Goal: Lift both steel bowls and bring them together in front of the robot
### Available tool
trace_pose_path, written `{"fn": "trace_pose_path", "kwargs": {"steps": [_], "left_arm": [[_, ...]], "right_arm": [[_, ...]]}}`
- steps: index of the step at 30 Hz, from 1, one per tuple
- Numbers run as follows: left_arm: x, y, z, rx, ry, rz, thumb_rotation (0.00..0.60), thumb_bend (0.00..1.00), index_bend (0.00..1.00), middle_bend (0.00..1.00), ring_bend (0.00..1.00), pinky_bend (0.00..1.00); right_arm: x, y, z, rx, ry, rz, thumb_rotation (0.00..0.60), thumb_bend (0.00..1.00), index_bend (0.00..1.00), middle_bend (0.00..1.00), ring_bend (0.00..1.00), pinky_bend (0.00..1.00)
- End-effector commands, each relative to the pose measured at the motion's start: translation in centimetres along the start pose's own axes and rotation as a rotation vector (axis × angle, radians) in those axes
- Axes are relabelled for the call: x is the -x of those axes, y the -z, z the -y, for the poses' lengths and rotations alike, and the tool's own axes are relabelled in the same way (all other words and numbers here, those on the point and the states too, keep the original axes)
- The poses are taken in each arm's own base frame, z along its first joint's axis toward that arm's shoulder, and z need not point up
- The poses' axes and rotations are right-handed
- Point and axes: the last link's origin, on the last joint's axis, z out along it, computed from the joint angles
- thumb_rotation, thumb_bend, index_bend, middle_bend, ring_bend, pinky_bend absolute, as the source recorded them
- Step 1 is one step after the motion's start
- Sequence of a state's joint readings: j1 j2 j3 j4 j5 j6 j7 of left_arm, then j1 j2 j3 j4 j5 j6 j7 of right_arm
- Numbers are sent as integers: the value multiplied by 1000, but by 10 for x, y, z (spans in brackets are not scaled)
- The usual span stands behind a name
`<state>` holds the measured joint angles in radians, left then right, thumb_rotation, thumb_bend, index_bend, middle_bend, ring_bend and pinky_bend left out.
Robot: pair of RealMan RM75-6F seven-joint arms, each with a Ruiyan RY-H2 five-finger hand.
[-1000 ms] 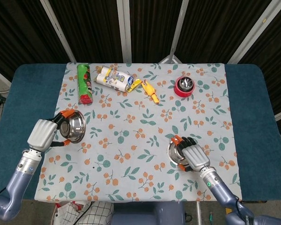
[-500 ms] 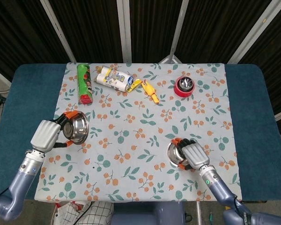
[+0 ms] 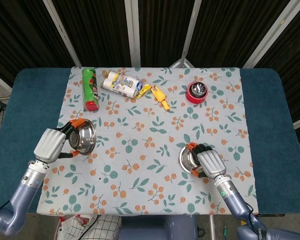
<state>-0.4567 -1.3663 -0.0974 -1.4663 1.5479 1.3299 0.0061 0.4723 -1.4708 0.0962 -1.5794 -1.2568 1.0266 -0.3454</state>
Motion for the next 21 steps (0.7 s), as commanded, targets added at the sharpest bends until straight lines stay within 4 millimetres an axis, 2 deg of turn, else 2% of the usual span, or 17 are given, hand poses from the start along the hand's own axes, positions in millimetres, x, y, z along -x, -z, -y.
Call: {"fn": "trace_pose_path", "kwargs": {"steps": [1, 5, 9, 12, 16, 17, 21], "left_arm": [[0, 0, -6, 31, 16, -16, 600, 338, 547, 709, 543, 691], [-1, 1, -15, 79, 29, -49, 600, 338, 546, 706, 543, 690], [-3, 2, -24, 124, 41, -88, 600, 339, 545, 706, 543, 691], [-6, 3, -31, 155, 56, -124, 600, 340, 544, 706, 543, 691], [-5, 4, -38, 182, 61, -138, 600, 343, 544, 706, 543, 690], [-4, 3, -39, 186, 61, -138, 600, 345, 544, 706, 543, 690], [2, -3, -48, 202, 64, -134, 600, 349, 544, 706, 543, 690]], "right_arm": [[-19, 5, 6, -19, -170, -71, 600, 345, 1000, 921, 954, 1000], [-39, 8, 13, -48, -435, -75, 600, 346, 1000, 921, 954, 1000], [-62, 11, 10, -67, -657, -84, 600, 346, 1000, 921, 954, 1000], [-78, 9, 5, -56, -893, -106, 600, 346, 1000, 921, 954, 1000], [-93, 3, 0, -8, -1364, -18, 600, 346, 1000, 922, 954, 1000], [-96, 1, -2, 4, -1435, 0, 600, 347, 1000, 921, 954, 1000], [-101, -6, -3, 23, -1579, 60, 600, 359, 1000, 921, 954, 1000]]}}
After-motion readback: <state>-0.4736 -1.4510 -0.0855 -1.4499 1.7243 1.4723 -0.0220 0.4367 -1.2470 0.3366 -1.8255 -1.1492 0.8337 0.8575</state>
